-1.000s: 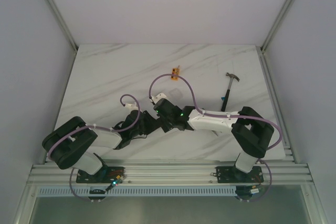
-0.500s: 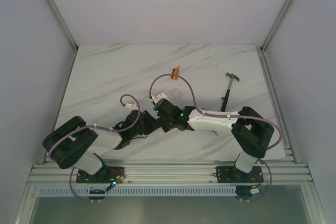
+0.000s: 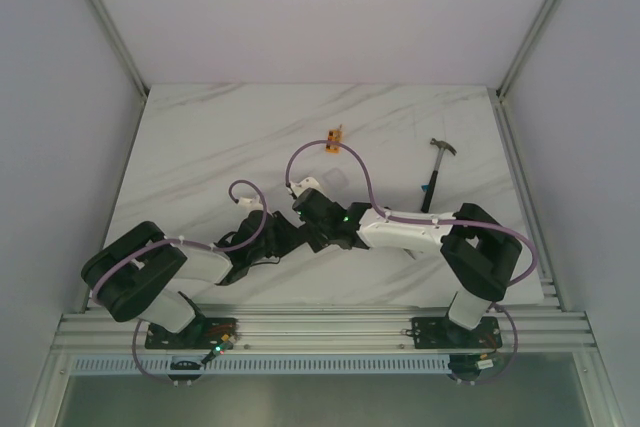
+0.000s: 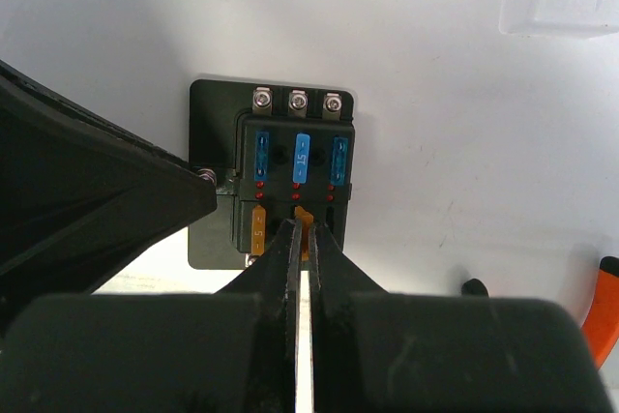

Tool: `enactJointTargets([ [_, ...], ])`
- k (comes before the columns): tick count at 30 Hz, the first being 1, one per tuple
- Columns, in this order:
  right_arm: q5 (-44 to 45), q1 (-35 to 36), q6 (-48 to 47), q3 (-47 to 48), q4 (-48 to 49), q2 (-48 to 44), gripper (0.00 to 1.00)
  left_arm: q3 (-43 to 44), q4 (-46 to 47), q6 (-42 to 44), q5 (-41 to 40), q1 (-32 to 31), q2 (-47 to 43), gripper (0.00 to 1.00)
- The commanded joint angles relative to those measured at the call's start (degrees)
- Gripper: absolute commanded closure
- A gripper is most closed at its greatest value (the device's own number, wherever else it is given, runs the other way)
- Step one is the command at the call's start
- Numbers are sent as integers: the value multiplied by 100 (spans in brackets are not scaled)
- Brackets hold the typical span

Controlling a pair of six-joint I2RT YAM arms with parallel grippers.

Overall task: Snap on the fuse box
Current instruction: Install the fuse at the fuse box base.

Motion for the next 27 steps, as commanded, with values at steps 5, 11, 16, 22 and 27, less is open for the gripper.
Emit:
enactJointTargets([
  [5, -31, 93, 65, 45, -191, 236, 92, -129, -8, -63, 82, -8, 113, 67],
  [11, -209, 105, 63, 96, -183, 162, 79, -120, 18, -62, 92, -8, 133, 67],
  [16, -228, 106, 83, 101, -147, 70, 75, -115, 40, -64, 113, -13, 169, 67],
  [22, -113, 86, 108, 57, -149, -124, 71, -124, 32, -56, 118, -10, 131, 67],
  [27, -305, 50, 163, 86, -169, -295, 69, -124, 31, -55, 119, -8, 132, 67],
])
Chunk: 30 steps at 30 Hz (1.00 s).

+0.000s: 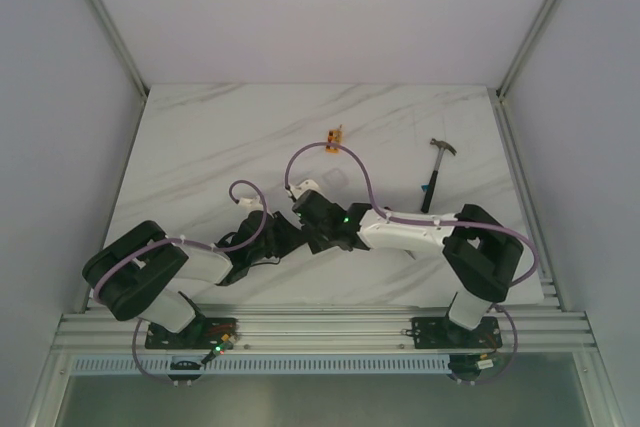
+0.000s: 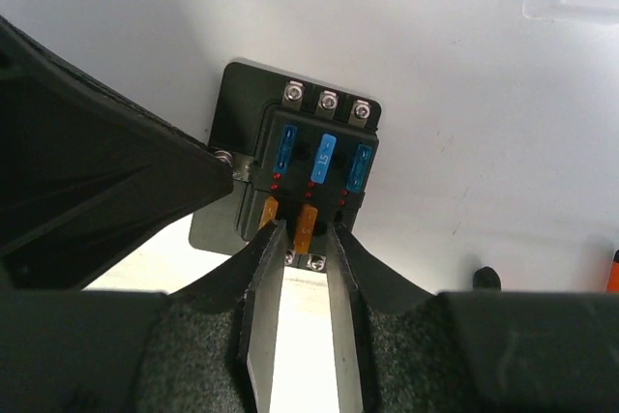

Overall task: Snap on the fuse box
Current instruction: Install the fuse at the fuse box base.

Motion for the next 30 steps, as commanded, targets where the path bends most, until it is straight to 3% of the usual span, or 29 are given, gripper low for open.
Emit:
enactJointTargets([
  [1, -191, -24, 166, 95, -40, -292, 69, -93, -88, -34, 69, -8, 78, 67],
  [23, -374, -252, 525, 566, -734, 116, 74, -89, -91, -40, 79, -10, 80, 67],
  [30, -479, -274, 528, 632, -802, 247, 83, -90, -76, -60, 95, -8, 97, 67],
])
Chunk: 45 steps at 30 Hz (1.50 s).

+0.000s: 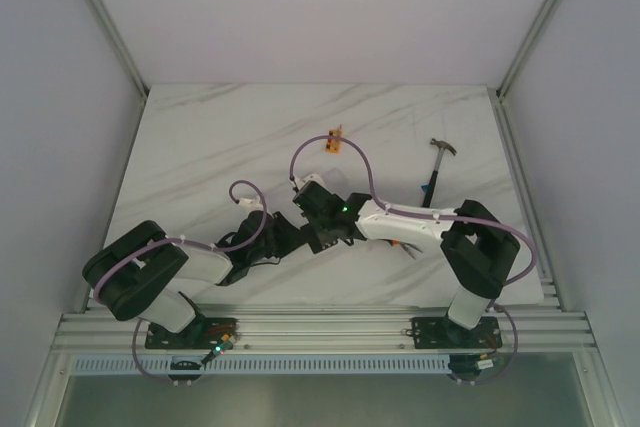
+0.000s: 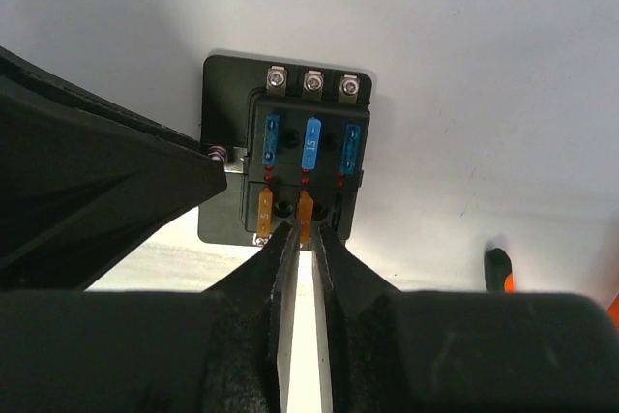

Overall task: Snap on the fuse box
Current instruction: Install the fuse at the fuse box base.

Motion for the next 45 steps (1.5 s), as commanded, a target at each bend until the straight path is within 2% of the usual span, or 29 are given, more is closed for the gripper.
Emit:
enactJointTargets([
  [1, -121, -19, 61, 228, -155, 143, 85, -85, -79, -39, 77, -8, 93, 67],
  [6, -193, -18, 42, 206, -212, 171, 95, -85, -71, -49, 68, -8, 99, 67],
  [13, -425, -9, -73, 204, -305, 311, 99, -83, -63, -67, 69, -13, 101, 67],
  [30, -42, -55, 119, 46, -619, 503, 100, -168, 30, -201, 51, -15, 138, 68],
  [42, -801, 8, -91, 180, -456, 813, 100, -130, -19, -190, 25, -12, 125, 68],
  [45, -759, 6, -62, 164, -499, 916, 100, -123, -25, -192, 25, -11, 133, 68],
])
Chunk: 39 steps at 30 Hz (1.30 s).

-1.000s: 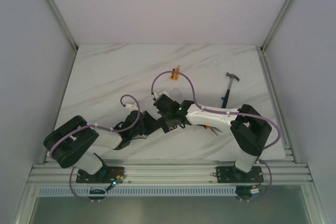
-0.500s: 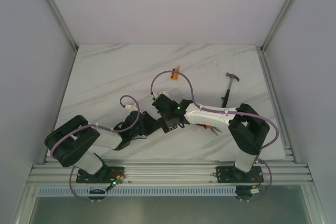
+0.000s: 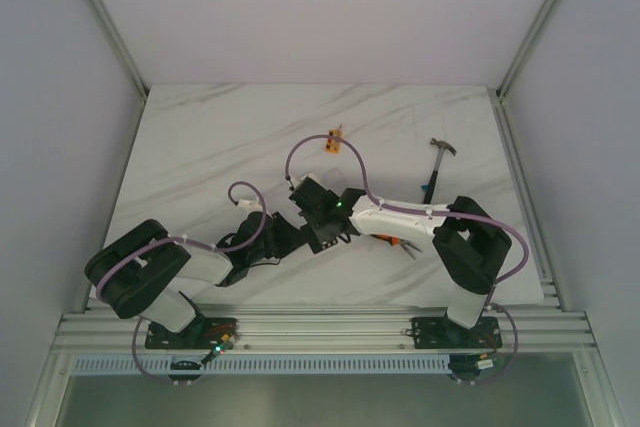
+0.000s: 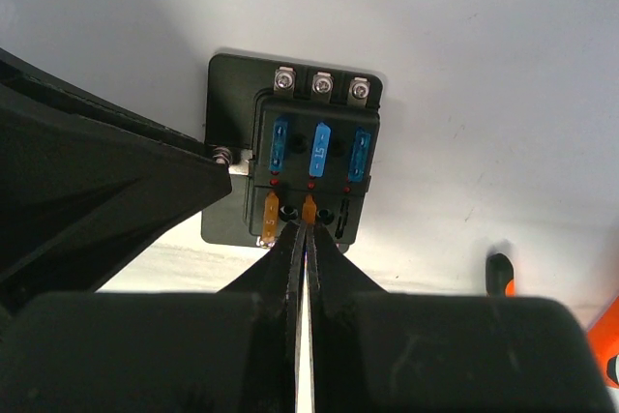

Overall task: Snap on the fuse box
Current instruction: Install the fuse at the fuse box base.

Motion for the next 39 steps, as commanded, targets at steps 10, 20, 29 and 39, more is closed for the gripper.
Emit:
enactJointTargets([
  [10, -240, -248, 47, -478, -270, 623, 100, -69, -312, -8, -87, -21, -40, 68],
  [20, -509, -193, -38, -291, -384, 1368, 100, -96, -339, -13, -110, -22, -40, 68],
  [29, -656, -186, -124, -64, -395, 2100, 100, -45, -312, -2, -89, -19, 82, 68],
  [39, -648, -48, -96, -354, -495, 1462, 100, -73, -357, 23, -142, -21, 8, 68],
])
